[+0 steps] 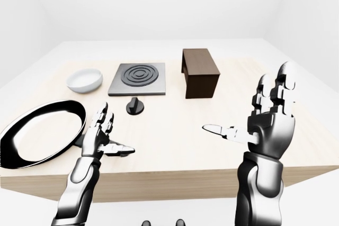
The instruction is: Turn on the stove.
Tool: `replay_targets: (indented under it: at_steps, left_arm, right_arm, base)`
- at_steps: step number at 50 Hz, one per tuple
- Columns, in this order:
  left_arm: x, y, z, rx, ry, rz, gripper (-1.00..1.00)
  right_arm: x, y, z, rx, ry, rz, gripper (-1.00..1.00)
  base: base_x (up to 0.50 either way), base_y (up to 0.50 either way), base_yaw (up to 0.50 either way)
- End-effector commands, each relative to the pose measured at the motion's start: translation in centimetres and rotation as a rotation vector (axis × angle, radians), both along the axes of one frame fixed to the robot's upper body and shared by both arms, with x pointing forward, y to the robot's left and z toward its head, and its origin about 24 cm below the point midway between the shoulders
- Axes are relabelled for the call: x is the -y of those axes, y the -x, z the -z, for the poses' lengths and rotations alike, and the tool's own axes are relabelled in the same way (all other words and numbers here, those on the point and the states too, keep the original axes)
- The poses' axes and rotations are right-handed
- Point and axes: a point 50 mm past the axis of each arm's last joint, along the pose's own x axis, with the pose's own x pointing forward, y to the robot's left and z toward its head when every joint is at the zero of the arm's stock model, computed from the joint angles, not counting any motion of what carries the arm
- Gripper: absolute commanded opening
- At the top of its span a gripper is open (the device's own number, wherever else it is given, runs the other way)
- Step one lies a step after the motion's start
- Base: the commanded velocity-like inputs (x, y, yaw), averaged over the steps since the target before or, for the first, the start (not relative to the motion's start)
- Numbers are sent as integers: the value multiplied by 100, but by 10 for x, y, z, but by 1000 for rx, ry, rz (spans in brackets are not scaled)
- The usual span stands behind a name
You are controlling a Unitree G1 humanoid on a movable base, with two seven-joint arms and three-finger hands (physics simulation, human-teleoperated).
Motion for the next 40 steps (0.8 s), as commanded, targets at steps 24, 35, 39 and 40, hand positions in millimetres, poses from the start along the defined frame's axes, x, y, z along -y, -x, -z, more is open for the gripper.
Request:
replay_targets:
  at_steps: [24, 35, 39, 40]
  left_arm:
    - [4, 3, 0, 15, -17, 22, 100]
    - [5, 2, 4, 10, -20, 26, 100]
    - [6, 2, 5, 9, -22, 28, 100]
    - [6, 2, 5, 9, -22, 29, 100]
  right_arm:
    - [2, 4, 0, 6, -9, 2, 100]
    - [1, 4, 0, 5, -9, 2, 100]
    - [1, 4, 1, -1, -10, 2, 100]
    - [1, 4, 1, 1, -11, 4, 100]
  base:
    - [33, 0, 0]
    - [33, 0, 0]
    - [33, 0, 0]
    - [33, 0, 0]
